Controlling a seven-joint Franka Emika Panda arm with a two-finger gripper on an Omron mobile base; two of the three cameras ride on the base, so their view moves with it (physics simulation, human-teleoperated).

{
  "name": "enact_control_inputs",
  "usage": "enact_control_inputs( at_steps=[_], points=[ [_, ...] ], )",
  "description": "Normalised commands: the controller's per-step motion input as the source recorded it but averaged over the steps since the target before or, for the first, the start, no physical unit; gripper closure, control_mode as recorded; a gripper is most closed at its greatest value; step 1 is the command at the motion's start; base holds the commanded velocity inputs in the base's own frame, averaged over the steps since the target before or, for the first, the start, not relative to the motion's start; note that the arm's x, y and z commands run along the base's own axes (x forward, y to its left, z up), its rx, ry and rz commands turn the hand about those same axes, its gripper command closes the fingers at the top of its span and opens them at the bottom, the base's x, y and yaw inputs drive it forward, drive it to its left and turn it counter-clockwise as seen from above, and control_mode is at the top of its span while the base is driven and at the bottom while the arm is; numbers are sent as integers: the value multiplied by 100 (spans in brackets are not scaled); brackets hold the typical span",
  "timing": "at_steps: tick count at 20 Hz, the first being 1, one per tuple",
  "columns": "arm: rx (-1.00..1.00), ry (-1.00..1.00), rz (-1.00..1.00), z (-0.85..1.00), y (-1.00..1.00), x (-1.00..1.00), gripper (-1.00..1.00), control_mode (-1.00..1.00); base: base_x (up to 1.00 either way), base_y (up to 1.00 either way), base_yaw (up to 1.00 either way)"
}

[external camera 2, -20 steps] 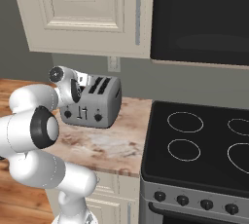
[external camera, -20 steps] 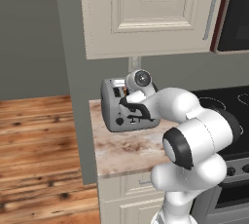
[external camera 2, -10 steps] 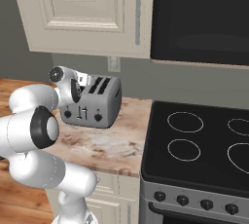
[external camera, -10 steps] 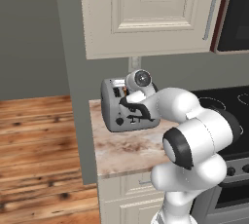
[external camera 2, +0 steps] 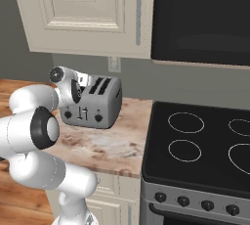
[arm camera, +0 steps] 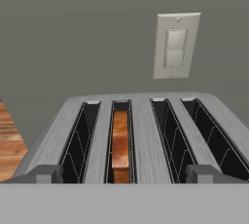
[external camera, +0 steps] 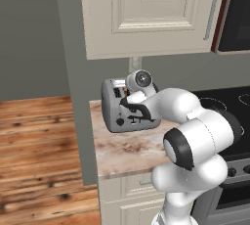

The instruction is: Start the toaster. Once the lever pops up, take the bread to the plate on the dining counter.

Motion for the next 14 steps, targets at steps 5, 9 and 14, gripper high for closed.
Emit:
enact_control_inputs(
  at_steps=[5,9,14],
  points=[
    [0,0,0,0,0,0,-100,-100,0,0,0],
    [0,0,0,0,0,0,-100,-100,0,0,0],
    [0,0,0,0,0,0,-100,-100,0,0,0]
  ],
)
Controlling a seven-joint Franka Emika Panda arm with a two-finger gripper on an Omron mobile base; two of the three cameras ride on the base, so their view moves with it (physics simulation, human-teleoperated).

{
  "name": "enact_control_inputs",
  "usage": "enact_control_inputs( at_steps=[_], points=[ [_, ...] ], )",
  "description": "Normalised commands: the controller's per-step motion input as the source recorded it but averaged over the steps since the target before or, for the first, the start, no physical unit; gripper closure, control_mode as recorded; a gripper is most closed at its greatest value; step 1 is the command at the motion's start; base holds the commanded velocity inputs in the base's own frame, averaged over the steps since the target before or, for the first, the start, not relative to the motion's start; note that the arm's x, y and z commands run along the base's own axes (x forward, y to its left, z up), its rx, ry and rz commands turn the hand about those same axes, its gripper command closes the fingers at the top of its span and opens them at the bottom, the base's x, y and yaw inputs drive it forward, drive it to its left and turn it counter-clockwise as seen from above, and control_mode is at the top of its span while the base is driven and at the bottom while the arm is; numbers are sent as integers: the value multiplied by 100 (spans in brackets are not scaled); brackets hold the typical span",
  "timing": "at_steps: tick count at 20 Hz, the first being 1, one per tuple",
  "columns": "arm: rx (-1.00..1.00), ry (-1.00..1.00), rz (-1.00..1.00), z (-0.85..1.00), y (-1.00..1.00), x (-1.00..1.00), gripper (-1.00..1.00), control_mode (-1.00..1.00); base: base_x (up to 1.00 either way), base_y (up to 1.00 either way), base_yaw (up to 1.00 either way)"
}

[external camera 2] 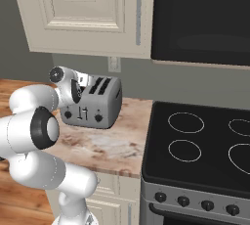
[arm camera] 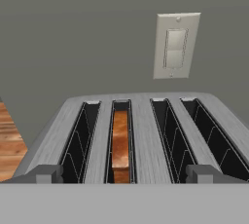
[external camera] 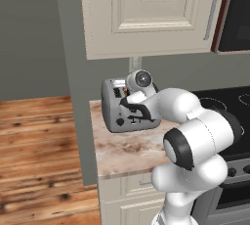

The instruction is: Start the toaster. Once the lever pops up, take the bread to the plate on the dining counter.

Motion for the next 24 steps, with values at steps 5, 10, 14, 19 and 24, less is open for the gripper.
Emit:
enact_control_inputs(
  at_steps=[5,10,14,19,24],
  points=[
    [0,0,0,0,0,0,-100,-100,0,0,0],
    [0,0,0,0,0,0,-100,-100,0,0,0],
    [0,0,0,0,0,0,-100,-100,0,0,0],
    [0,0,0,0,0,0,-100,-100,0,0,0],
    [0,0,0,0,0,0,-100,-100,0,0,0]
  ],
)
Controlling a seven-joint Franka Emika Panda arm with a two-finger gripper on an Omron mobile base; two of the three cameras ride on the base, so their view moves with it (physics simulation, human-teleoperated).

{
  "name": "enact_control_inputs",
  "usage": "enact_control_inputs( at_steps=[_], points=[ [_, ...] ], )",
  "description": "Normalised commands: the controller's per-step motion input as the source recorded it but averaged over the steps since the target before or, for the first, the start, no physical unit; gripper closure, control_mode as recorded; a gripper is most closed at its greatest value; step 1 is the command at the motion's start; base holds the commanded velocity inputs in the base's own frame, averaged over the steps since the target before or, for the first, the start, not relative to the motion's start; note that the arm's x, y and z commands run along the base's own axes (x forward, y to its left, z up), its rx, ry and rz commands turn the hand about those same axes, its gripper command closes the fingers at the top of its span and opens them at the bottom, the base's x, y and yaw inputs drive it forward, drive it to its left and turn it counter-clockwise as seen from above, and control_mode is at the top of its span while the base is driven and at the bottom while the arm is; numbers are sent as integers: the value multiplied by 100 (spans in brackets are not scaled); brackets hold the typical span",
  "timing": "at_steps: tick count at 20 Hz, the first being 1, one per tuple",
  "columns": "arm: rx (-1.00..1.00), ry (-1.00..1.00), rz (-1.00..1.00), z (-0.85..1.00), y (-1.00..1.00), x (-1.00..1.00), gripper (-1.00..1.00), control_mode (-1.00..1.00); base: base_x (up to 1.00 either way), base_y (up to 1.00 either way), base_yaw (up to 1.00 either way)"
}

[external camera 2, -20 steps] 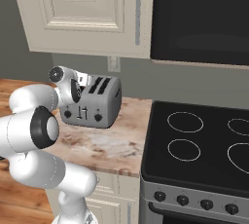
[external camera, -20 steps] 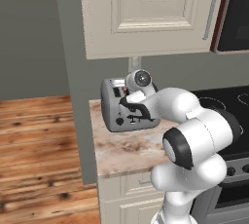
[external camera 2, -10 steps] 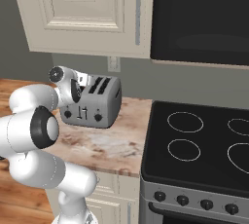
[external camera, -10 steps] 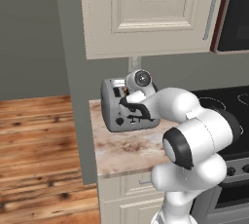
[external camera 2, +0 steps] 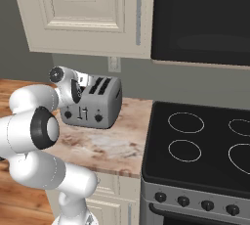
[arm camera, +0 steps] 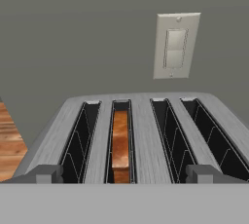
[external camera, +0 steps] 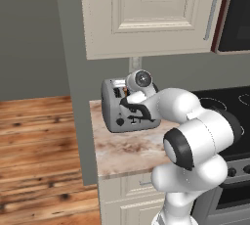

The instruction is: Start the toaster. Once the lever pops up, take the bread to the plate on the dining counter.

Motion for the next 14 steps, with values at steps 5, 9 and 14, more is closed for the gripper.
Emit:
enact_control_inputs(
  at_steps=[5,9,14],
  points=[
    [0,0,0,0,0,0,-100,-100,0,0,0],
    [0,0,0,0,0,0,-100,-100,0,0,0],
    [0,0,0,0,0,0,-100,-100,0,0,0]
  ],
)
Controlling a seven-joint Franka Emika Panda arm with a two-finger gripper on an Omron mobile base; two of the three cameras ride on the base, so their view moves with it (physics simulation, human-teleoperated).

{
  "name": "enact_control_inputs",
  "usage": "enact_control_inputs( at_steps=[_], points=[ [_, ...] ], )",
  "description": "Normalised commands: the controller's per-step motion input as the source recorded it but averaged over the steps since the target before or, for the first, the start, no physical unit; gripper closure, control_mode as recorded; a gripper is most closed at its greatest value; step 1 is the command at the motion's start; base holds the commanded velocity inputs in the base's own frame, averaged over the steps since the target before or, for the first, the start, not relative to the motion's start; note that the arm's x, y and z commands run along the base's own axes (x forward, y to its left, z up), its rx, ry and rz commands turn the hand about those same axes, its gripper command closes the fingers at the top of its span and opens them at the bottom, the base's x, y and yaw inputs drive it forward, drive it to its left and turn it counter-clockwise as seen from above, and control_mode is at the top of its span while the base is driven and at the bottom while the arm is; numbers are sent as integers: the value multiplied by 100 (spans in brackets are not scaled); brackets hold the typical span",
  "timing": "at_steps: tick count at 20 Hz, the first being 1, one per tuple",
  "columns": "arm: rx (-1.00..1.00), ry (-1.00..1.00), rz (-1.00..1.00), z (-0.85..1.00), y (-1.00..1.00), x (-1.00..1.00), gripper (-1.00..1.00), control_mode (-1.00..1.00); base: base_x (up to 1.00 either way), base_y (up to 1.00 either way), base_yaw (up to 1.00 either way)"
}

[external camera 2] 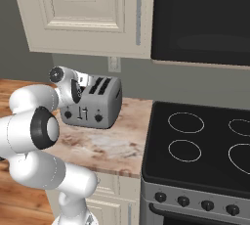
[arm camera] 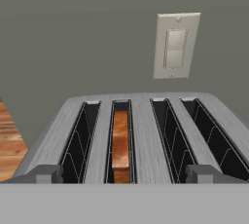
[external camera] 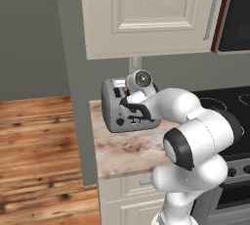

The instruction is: Start the toaster. Once the lever pops up, take the bread to the plate on the dining counter.

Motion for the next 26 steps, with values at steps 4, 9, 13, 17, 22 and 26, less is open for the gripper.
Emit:
enact_control_inputs(
  at_steps=[4,9,13,17,22,26],
  points=[
    [0,0,0,0,0,0,-100,-100,0,0,0],
    [0,0,0,0,0,0,-100,-100,0,0,0],
    [0,0,0,0,0,0,-100,-100,0,0,0],
    [0,0,0,0,0,0,-100,-100,0,0,0],
    [0,0,0,0,0,0,-100,-100,0,0,0],
    [0,0,0,0,0,0,-100,-100,0,0,0]
  ],
)
